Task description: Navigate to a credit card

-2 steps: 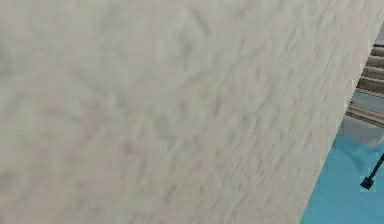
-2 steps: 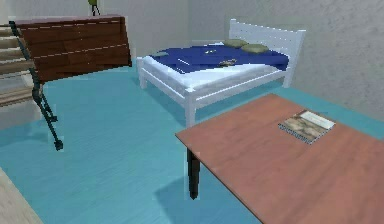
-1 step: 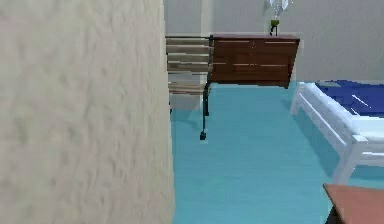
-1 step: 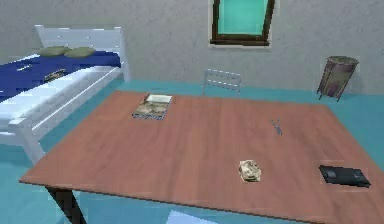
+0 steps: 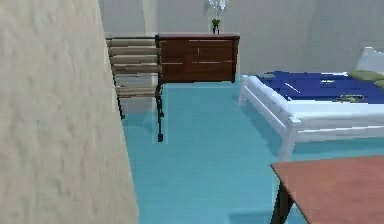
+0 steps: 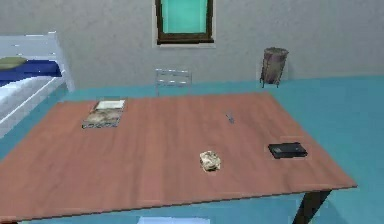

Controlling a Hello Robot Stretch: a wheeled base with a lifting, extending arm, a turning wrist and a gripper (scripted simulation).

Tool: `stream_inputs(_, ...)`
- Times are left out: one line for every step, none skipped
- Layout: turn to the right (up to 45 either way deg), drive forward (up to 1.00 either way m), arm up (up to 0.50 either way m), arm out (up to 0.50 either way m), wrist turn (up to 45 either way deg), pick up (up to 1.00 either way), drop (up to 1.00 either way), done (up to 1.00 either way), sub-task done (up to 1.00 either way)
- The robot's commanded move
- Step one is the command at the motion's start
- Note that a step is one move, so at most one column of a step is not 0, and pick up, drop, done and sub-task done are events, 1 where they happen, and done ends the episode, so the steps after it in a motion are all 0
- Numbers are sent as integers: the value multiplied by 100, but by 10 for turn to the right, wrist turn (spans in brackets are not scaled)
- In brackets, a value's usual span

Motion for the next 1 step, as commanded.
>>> stream_inputs(0,40,0,0,0,0,0,0,0)
